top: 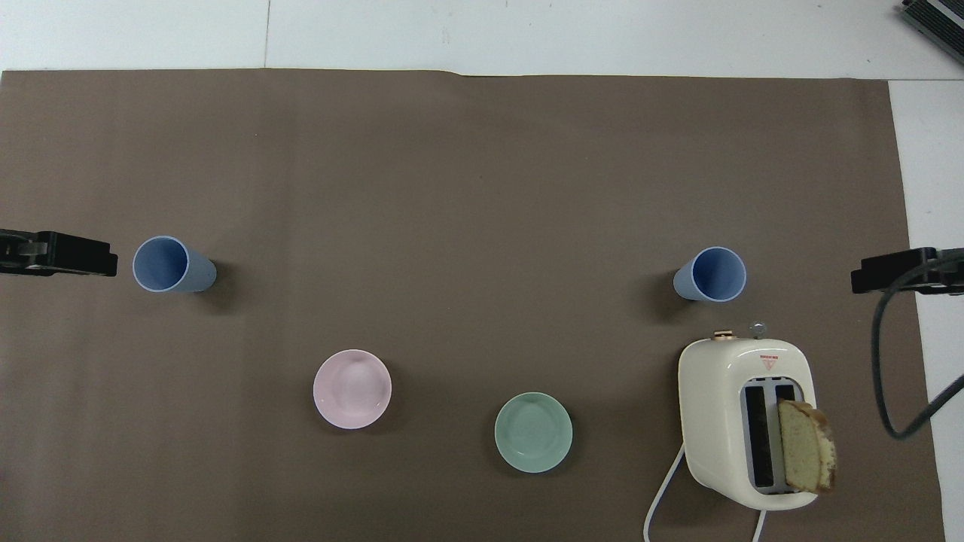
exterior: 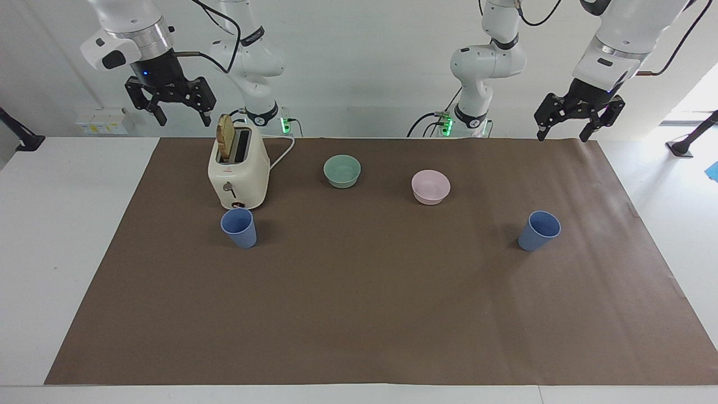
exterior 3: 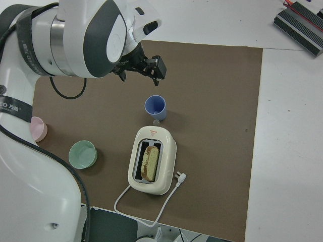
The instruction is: Stack blue cups with both arms
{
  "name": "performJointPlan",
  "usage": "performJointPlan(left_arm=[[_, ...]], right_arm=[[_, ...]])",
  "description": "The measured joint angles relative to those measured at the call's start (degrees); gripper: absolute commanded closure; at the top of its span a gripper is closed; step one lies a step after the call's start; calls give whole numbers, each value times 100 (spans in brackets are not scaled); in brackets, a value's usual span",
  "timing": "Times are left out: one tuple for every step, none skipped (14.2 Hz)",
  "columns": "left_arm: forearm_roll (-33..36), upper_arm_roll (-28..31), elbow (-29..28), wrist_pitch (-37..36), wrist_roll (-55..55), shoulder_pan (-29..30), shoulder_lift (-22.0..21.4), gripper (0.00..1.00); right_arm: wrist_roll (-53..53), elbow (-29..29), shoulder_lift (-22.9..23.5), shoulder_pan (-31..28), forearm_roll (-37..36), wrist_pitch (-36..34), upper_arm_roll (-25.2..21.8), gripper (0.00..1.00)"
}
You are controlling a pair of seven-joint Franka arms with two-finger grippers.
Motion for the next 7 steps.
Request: performJointPlan(left_arm=[[0,1,0,0,0,0,0,0],[0,2,0,0,0,0,-1,0],[0,4,0,0,0,1,-2,0],[0,5,0,0,0,1,-2,0],[0,5,0,0,0,2,-3,0],[-1,5,0,0,0,2,-4,0],[-1,5,0,0,0,2,-4,0]], right_arm=[[0,0,0,0,0,12,0,0],[0,0,0,0,0,49,0,0],[0,0,0,0,0,81,0,0],[0,0,0,0,0,86,0,0],[0,0,0,0,0,86,0,0],[0,0,0,0,0,85,-1,0],[0,0,0,-4,0,85,-2,0]])
